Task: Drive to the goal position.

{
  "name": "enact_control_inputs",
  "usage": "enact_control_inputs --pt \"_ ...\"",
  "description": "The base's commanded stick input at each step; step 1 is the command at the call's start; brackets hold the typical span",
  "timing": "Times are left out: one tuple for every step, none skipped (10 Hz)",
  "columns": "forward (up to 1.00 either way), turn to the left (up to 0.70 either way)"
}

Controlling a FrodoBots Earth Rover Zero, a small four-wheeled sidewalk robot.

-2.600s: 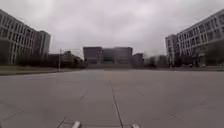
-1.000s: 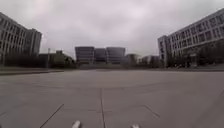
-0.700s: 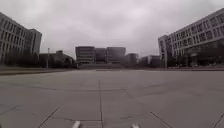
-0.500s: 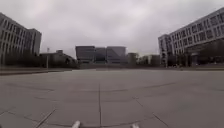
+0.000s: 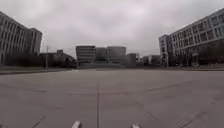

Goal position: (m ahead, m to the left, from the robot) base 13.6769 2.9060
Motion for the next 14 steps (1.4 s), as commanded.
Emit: enact_control_inputs --pt "0.70 0.00" --pt "0.70 0.00" --pt "0.70 0.00" --pt "0.70 0.00" --pt "0.70 0.00" --pt "0.70 0.00" --pt "0.70 0.00" --pt "0.70 0.00" --pt "0.70 0.00" --pt "0.70 0.00" --pt "0.70 0.00" --pt "0.70 0.00" --pt "0.70 0.00" --pt "0.70 0.00"
